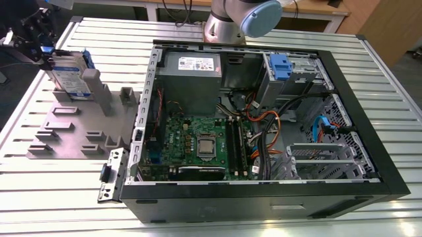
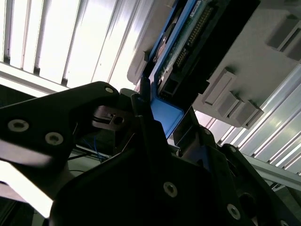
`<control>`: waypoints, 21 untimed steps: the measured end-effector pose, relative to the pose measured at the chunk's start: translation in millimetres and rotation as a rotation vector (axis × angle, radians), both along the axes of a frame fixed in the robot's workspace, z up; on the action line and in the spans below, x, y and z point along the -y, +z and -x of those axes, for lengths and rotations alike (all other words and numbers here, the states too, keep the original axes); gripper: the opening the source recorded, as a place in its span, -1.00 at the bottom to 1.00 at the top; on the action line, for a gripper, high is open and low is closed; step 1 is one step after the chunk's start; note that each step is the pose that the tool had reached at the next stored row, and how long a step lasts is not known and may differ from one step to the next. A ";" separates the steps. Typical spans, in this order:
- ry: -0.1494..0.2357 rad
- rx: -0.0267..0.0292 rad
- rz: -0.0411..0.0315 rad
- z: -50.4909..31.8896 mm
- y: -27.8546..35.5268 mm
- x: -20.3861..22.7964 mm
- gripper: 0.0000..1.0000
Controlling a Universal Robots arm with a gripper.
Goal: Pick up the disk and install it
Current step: 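Pick up the disk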
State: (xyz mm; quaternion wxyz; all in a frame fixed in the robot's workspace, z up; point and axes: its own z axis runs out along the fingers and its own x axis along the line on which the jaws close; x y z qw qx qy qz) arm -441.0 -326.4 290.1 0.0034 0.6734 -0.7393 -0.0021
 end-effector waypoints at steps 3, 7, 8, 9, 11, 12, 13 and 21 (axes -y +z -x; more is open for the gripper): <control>0.000 -0.0001 0.0000 0.0 0.0 0.0 -0.11; 0.000 0.0000 0.0000 0.0 -0.1 0.0 -0.14; 0.000 0.0000 0.0000 0.0 -0.1 0.0 -0.14; 0.000 0.0000 0.0000 0.0 -0.1 0.0 -0.25; 0.000 0.0000 0.0000 0.0 -0.1 0.0 -0.25; 0.000 0.0000 0.0000 0.0 -0.1 0.0 -0.25; 0.000 -0.0001 0.0000 0.0 -0.1 0.0 -0.25; 0.000 0.0000 0.0000 0.0 -0.2 0.0 -0.25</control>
